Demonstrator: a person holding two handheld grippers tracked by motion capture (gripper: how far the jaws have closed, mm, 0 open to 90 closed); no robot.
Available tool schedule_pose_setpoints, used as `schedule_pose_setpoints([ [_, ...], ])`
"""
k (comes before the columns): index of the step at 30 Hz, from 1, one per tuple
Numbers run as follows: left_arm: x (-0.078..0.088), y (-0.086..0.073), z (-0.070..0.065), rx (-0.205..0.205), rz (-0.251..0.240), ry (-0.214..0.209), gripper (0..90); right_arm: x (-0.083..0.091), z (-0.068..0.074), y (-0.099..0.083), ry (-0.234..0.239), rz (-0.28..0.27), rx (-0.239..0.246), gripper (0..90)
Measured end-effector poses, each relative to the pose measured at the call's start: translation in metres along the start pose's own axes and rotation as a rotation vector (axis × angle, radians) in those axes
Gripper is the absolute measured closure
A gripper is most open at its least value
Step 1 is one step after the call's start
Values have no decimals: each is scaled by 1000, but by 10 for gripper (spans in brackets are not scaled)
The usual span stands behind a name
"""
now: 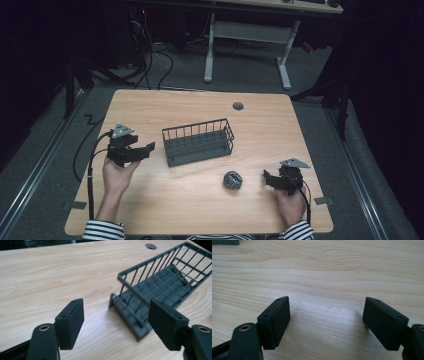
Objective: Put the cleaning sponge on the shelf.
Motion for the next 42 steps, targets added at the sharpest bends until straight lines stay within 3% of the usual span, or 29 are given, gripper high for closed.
schedule_pose_setpoints([
  [7,12,-21,16,5,9,12,297,0,0,0,0,1,-1,224],
  [20,18,-62,36,35,22,53,292,0,1,0,-2,0,-1,231],
  [31,0,-90,45,64,56,96,288,1,2,0,10,-2,10,246],
  [42,-16,-101,51,65,63,133,290,1,3,-1,7,-2,7,247],
])
Point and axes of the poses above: each handheld gripper's, and its own axes: x roughly backward along the jaws, y roughly out of its top, z roughly to its left, the point moved 1 cm from there along -x, roughly forward along the jaws, and after that the axes turned 10 degrees about x, right-handed, at the moved point
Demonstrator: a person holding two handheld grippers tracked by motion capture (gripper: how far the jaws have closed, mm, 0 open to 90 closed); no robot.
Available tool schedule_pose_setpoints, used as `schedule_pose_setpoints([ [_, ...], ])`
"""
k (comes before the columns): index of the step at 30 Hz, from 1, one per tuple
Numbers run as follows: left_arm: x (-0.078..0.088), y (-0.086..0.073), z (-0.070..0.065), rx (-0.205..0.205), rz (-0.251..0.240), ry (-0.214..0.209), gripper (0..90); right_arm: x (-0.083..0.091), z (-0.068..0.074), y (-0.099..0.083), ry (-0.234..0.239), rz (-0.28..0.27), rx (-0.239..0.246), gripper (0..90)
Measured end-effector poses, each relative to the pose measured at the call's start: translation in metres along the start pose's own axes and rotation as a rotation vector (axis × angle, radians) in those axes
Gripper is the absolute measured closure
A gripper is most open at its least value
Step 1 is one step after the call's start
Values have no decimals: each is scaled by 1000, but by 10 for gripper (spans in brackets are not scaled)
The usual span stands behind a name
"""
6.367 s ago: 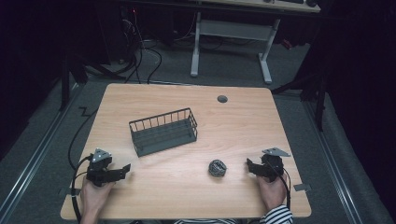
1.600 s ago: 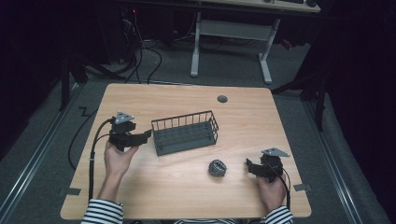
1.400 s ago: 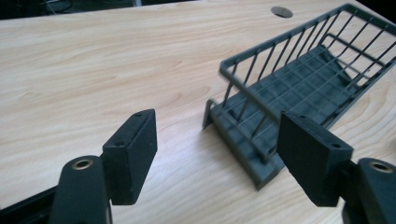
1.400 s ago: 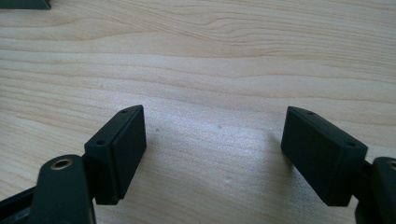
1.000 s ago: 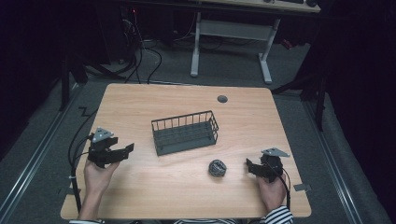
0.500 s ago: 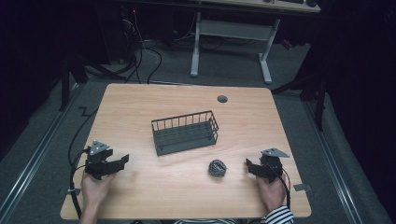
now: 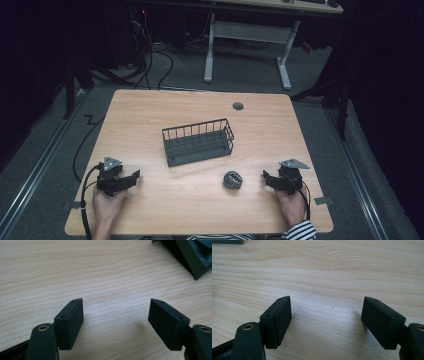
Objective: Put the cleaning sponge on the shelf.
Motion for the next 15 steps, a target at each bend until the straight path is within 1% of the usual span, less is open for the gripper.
schedule_pose_setpoints([
  [7,-3,-1,-1,-15,-17,17,290,2,1,-1,13,0,4,264],
  [10,-3,-2,-3,-31,-14,37,293,4,3,-1,24,5,11,283],
  [11,-3,-2,-3,-31,-14,37,293,4,3,-1,24,5,11,283],
  [12,-4,-2,-4,-43,-10,48,293,5,3,-2,25,1,9,284],
  [14,-4,-2,-5,-52,-8,57,286,8,5,-3,51,-12,10,284],
  [15,-4,-2,-5,-51,-8,55,285,10,6,-3,52,-17,17,286],
])
Point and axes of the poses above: each handheld gripper's, and its own axes: x roughly backward along the jaws, y roughly out of its top, z roughly to its left, the point moved 1 cm from there along -x, roughly forward along the jaws, and after that the axes turned 10 degrees about x, right-handed, at the moved point
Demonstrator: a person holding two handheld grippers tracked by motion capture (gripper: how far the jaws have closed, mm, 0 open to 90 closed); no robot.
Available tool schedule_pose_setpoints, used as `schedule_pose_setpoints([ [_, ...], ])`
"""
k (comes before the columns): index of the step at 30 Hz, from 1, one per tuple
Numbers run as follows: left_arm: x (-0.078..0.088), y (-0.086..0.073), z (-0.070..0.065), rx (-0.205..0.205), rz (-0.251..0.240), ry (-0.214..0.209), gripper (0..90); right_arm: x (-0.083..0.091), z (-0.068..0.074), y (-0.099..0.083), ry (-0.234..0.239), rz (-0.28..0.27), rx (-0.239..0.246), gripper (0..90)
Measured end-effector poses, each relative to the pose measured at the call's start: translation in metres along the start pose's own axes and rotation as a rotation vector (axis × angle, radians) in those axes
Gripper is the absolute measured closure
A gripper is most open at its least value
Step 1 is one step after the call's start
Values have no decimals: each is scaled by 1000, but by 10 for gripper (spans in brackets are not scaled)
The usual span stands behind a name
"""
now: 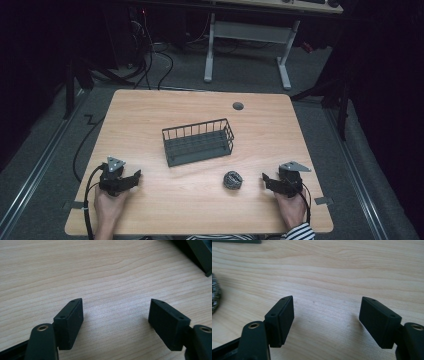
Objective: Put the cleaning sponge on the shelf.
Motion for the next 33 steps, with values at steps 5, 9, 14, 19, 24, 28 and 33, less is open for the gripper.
schedule_pose_setpoints([
  [5,0,0,0,-2,1,0,280,9,6,2,24,-27,25,288],
  [9,0,0,0,-4,4,-6,261,15,13,3,59,-40,46,288],
  [14,-1,0,-1,-5,6,-8,253,24,26,7,102,-58,95,284],
  [19,-1,0,-1,-5,6,-8,250,30,40,14,140,-84,137,272],
  [24,-1,0,-1,-5,6,-8,251,33,52,22,174,-94,178,254],
  [28,-1,0,-1,-5,5,-8,248,33,62,29,212,-100,210,235],
  [33,-1,0,-1,-6,7,-11,246,28,72,38,252,-118,222,228],
])
Point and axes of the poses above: each handheld gripper's, and its own axes: x roughly backward along the jaws, y roughly out of its top, z roughly to its left, the point moved 1 cm from there along -x, roughly forward along the jaws, and after that the axes turned 10 degrees about x, right-handed, at the moved point
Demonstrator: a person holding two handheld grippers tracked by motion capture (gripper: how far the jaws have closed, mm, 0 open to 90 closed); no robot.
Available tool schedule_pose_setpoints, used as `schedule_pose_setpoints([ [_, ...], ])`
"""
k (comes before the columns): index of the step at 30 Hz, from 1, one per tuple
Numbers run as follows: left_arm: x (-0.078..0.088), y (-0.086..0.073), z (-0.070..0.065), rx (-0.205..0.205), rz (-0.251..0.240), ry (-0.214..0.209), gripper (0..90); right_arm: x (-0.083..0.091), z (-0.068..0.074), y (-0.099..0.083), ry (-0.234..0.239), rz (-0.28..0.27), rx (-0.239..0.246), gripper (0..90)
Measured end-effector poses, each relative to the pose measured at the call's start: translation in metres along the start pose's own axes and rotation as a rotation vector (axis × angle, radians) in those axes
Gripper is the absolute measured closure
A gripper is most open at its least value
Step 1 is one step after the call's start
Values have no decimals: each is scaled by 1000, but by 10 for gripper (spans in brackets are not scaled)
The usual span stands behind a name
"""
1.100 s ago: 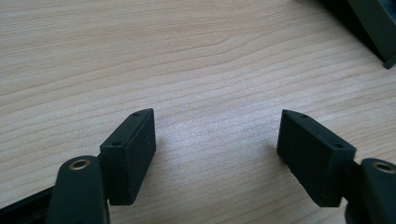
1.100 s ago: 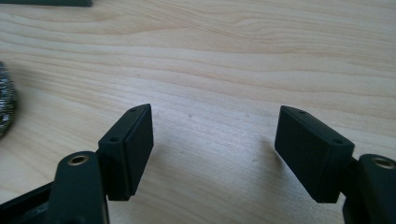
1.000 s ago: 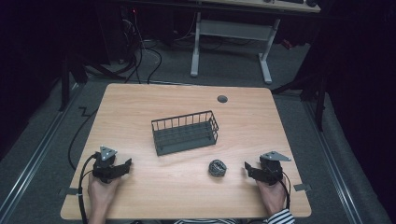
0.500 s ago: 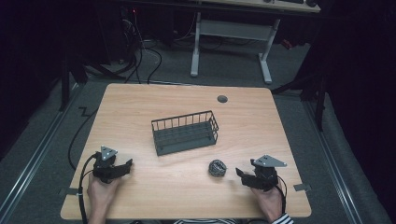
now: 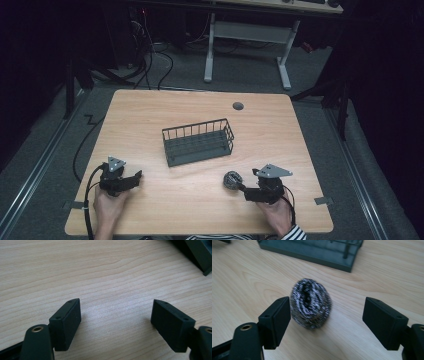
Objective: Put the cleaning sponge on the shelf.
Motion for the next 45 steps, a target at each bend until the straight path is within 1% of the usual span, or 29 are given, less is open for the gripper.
schedule_pose_setpoints([
  [1,0,0,0,0,0,0,246,-2,1,2,20,-3,-8,225],
  [2,0,0,0,-1,1,0,245,-7,5,5,36,1,8,226],
  [3,0,0,0,-1,1,0,245,-9,7,6,37,7,17,226],
  [5,0,0,0,-1,1,0,245,-11,8,7,41,12,18,226],
  [6,0,0,0,-1,0,0,244,-17,9,8,44,24,23,228],
  [8,0,0,0,-1,-1,2,242,-22,9,9,48,35,26,231],
  [10,0,0,0,-4,1,2,242,-25,10,9,49,44,25,234],
  [11,0,0,0,-3,0,2,241,-30,10,8,61,51,26,241],
  [13,0,0,0,-3,0,3,241,-32,9,8,68,51,21,247],
  [14,0,0,0,-1,-1,3,241,-37,8,6,80,57,19,262],
  [15,0,0,0,-1,-1,3,241,-37,8,6,80,57,19,262],
  [16,0,0,0,-3,1,3,240,-39,8,4,87,59,5,288],
  [17,0,0,0,-3,1,3,240,-40,7,3,90,59,3,302],
  [18,0,0,0,-2,-1,2,239,-41,7,3,88,63,0,323],
  [19,0,0,0,-2,-1,2,239,-41,7,3,88,63,0,323],
  [20,0,0,0,-2,0,2,238,-42,8,2,91,69,2,357],
  [22,0,0,0,-2,-1,2,238,-43,9,2,91,79,5,375],
  [25,0,0,0,-2,-1,2,238,-42,10,2,88,76,14,401],
  [28,0,0,0,-4,1,2,238,-41,8,2,94,81,-8,423],
  [31,0,0,0,-4,1,2,238,-40,7,2,93,81,-5,441],
  [36,0,0,0,-4,1,3,238,-37,7,5,98,75,5,452],
  [39,0,0,0,-4,0,3,238,-35,6,7,106,59,-1,457],
  [42,0,0,0,-4,0,3,238,-32,4,9,116,63,-11,463],
  [45,0,0,0,-5,0,3,238,-30,3,11,117,59,-3,464],
])
Point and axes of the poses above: each handheld gripper's, and its own axes: x roughly backward along the jaws, y roughly out of its top, z roughly to its left, the point moved 1 cm from there along -x, roughly forward along the jaws, and after that the axes turned 10 degrees about x, right-handed, at the moved point
